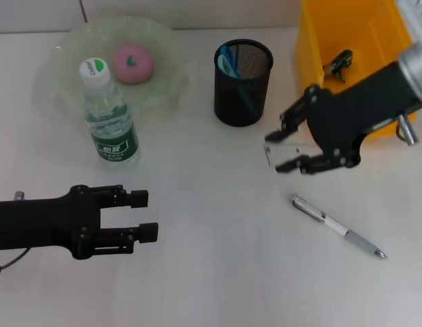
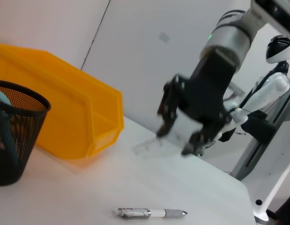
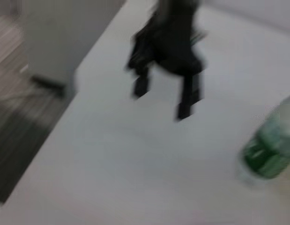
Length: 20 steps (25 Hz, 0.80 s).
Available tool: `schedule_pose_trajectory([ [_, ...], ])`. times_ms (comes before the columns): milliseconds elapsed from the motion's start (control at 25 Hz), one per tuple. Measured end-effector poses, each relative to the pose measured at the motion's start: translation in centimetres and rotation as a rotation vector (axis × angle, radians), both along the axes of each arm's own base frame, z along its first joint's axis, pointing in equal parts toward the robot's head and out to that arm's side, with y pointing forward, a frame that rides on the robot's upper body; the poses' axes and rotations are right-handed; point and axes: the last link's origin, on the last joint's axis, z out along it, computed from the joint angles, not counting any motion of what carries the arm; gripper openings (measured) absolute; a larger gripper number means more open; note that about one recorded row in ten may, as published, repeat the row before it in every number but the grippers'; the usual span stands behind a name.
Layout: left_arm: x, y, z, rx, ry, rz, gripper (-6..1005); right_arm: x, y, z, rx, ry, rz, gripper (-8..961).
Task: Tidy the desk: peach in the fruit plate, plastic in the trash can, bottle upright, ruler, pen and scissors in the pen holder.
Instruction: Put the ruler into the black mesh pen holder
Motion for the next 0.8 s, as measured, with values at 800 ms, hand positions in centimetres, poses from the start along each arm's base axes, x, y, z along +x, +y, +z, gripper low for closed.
schedule_pose_trajectory([
  [800,0.2,0.3,0.4,0.011,0.007,-0.033,726,0.3,6.6,-2.1,0.394,0.937,-0.494,436],
])
